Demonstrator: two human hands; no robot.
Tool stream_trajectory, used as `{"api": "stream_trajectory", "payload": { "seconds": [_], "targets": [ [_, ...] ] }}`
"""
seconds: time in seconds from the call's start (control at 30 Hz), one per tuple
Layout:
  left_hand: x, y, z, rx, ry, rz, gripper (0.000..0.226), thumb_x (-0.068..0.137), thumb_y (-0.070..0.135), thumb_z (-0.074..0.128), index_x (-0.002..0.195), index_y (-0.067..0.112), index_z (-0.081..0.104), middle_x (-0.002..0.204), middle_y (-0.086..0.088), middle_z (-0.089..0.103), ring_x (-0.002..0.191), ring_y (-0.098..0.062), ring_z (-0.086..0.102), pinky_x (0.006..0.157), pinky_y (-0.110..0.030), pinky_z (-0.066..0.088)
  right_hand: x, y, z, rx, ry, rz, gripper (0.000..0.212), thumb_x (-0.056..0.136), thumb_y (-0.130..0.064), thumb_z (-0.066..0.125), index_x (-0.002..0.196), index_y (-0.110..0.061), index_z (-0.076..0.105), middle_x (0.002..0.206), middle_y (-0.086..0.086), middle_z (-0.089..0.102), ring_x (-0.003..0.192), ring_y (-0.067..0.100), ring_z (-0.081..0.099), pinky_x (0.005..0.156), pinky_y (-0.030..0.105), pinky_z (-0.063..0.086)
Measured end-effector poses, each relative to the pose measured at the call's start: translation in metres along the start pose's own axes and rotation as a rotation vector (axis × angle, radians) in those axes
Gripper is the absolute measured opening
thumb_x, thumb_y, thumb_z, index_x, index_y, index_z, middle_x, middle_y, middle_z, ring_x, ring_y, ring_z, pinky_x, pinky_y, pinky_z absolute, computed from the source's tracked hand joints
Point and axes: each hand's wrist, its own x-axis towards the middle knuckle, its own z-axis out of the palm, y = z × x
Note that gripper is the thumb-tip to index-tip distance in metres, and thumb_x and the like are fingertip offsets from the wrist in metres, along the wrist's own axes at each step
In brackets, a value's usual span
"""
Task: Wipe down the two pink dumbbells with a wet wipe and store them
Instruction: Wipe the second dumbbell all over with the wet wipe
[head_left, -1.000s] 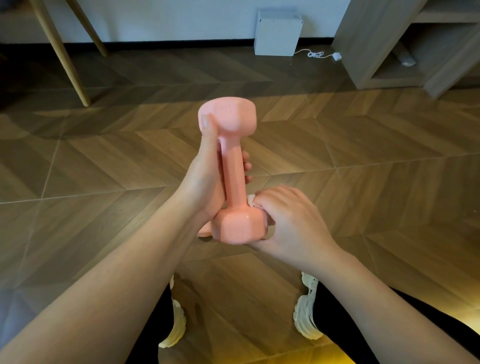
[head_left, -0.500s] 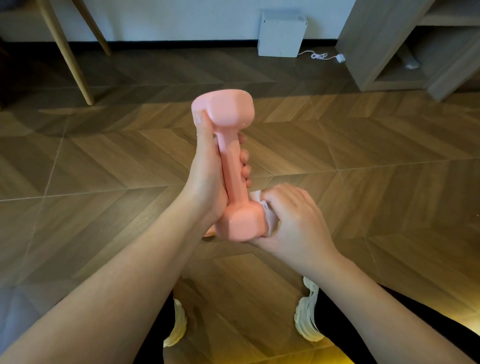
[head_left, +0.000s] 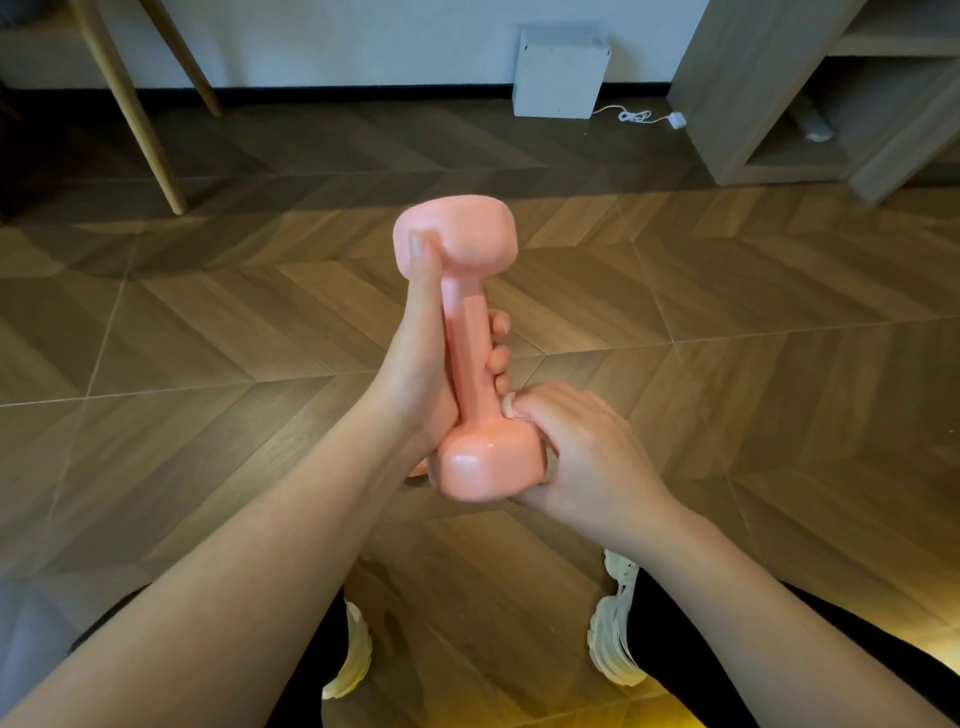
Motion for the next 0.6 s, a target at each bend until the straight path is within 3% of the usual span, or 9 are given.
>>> {"api": "stream_trajectory", "payload": {
  "seconds": [0.1,0.27,0.43,0.6],
  "targets": [
    [0.0040,0.0049,-0.0026,-0.012,0.041,0.033,0.078,0.088,0.081,0.030,0.088,0.009,0.062,0.073,-0.001,0.055,0.061,-0.016,0.054,0.060,-0.033,0.050,-0.0013,0.0013,-0.0035,-0.041,0.111,0.019,0.040,0.066,-0.037,0.080,0.087,-0.019,0.052,0.087,-0.018,0.045,0.084,0.008,0.048,0.070,0.023,0.029],
    [0.0042,0.0023,-0.0029,-0.017,0.008,-0.018,0.090,0.090,0.082,0.016,0.083,0.008,0.069,0.066,-0.004,0.054,0.054,-0.017,0.048,0.052,-0.028,0.041,0.0034,-0.0031,-0.0014,0.157,-0.177,0.005,0.036,0.073,-0.039,0.081,0.096,-0.018,0.062,0.096,-0.010,0.063,0.092,0.014,0.058,0.080,0.035,0.046],
    [0.0057,0.0057,-0.0044,-0.074,-0.032,-0.017,0.084,0.088,0.083,0.021,0.092,0.010,0.060,0.067,-0.005,0.054,0.053,-0.018,0.049,0.051,-0.027,0.043,-0.0025,-0.0051,-0.0040,0.008,0.055,0.026,0.042,0.067,-0.052,0.074,0.083,-0.026,0.045,0.080,-0.022,0.039,0.075,0.000,0.036,0.073,0.016,0.032],
    [0.0045,-0.0009,-0.0040,0.045,0.009,0.023,0.075,0.086,0.081,0.039,0.100,0.010,0.059,0.070,-0.001,0.055,0.057,-0.015,0.050,0.055,-0.029,0.045,0.0020,-0.0011,-0.0069,0.149,-0.184,0.039,0.033,0.073,-0.041,0.078,0.094,-0.026,0.057,0.091,-0.018,0.056,0.086,0.005,0.051,0.075,0.033,0.046]
  ]
}}
